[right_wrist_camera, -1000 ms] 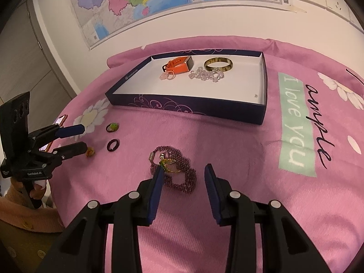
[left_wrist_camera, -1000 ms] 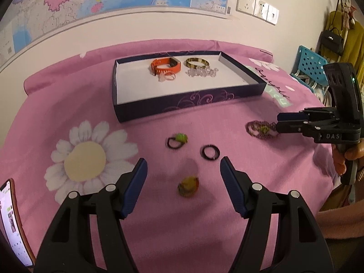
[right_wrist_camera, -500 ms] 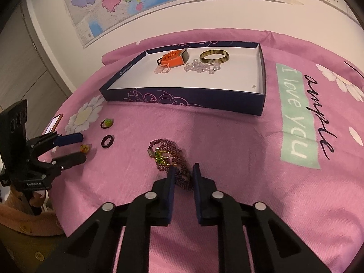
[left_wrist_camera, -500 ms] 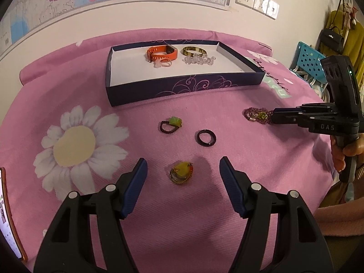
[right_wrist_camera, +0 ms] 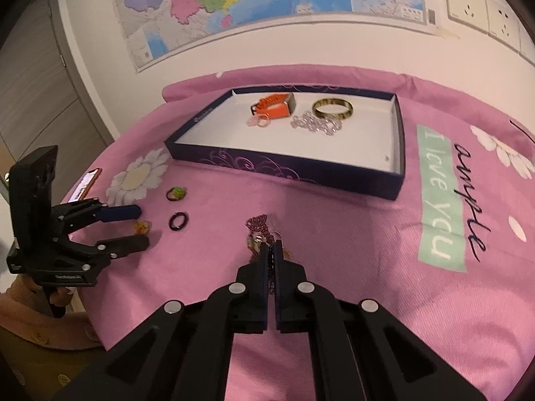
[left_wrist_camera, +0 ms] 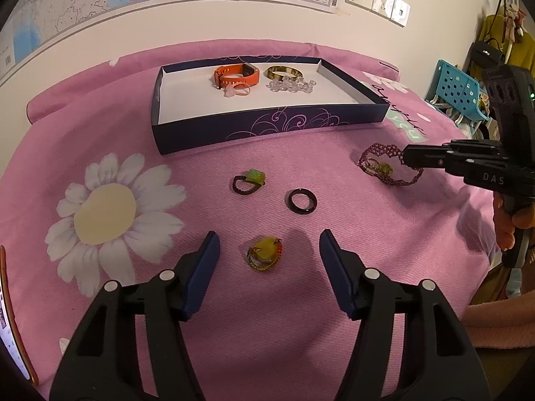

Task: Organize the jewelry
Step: 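Grasp the maroon beaded bracelet with the right gripper, then lift the maroon bracelet with the right gripper while the left gripper closes on the yellow ring and reopens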

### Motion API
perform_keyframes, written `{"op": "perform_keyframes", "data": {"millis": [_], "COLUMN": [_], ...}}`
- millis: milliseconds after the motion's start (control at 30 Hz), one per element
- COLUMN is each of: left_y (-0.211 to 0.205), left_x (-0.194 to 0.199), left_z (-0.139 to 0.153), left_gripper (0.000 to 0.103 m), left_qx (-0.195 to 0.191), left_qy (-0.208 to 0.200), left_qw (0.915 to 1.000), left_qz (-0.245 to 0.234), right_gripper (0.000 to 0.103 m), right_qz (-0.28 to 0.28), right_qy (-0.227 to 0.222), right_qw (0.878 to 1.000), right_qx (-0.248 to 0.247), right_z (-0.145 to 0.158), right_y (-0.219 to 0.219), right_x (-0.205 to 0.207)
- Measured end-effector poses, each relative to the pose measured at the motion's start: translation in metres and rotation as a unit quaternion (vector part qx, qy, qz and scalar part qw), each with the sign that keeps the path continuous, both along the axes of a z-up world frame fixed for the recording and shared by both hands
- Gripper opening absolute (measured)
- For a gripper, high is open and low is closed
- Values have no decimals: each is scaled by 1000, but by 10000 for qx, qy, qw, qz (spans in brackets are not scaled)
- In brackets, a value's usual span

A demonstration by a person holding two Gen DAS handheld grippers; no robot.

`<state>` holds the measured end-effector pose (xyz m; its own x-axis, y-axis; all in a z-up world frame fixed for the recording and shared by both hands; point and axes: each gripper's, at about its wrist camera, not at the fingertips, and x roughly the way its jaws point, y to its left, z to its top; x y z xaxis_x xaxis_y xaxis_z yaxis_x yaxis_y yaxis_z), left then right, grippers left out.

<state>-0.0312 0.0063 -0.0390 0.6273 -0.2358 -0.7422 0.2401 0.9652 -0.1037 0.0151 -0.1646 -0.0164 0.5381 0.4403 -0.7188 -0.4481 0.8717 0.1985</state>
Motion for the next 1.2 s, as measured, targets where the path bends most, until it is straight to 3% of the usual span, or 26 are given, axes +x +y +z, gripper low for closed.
{"op": "perform_keyframes", "data": {"millis": [300, 833, 1200], "left_y": [0, 2, 4], "left_x": [-1, 0, 0], "left_z": [-1, -1, 2], "left_gripper": [52, 19, 19], "left_qx": [27, 129, 34], "left_qy": [16, 48, 42], "left_qw": [10000, 9998, 9999], "left_qz": [2, 117, 149], "right_gripper": [2, 2, 2], "right_qz": [116, 178, 158], "right_qy": [-115, -141, -174], "right_qw": [9997, 9990, 9986], "right_qx": [155, 374, 469], "right_z": [11, 16, 19], "right_y": [7, 13, 14], "right_x": [-5, -1, 1]}}
